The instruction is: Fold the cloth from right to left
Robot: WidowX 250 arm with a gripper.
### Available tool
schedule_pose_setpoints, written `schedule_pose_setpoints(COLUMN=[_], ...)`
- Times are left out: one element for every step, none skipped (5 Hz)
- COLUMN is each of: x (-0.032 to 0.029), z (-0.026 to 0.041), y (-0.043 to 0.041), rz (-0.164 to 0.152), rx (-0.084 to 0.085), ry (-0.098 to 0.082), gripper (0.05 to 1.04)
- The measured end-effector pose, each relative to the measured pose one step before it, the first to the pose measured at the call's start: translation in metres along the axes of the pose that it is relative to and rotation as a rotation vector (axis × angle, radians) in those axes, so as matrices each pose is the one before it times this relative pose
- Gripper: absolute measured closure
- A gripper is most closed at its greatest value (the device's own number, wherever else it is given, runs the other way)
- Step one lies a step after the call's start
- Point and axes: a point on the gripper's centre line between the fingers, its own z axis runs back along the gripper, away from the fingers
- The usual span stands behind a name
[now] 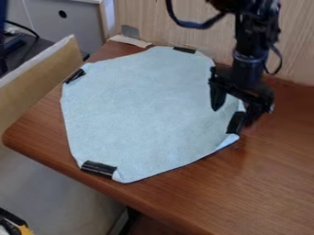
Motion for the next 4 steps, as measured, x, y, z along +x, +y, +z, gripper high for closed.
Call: schedule_pose_setpoints(x=[0.00039,0.00083,0.00366,0.00049], z=[-0.01568,-0.00652,-0.00053,0.0], y=[-0.00061,0.0004,0.0013,0.00002], rz=[-0.0215,-0.0141,-0.0135,-0.0031], rx=[-0.0002,0.0024,0.004,0.0001], ry=[0.0092,0.0031,-0.0075,-0.0031], gripper=[0.083,0.132,0.411,0.695])
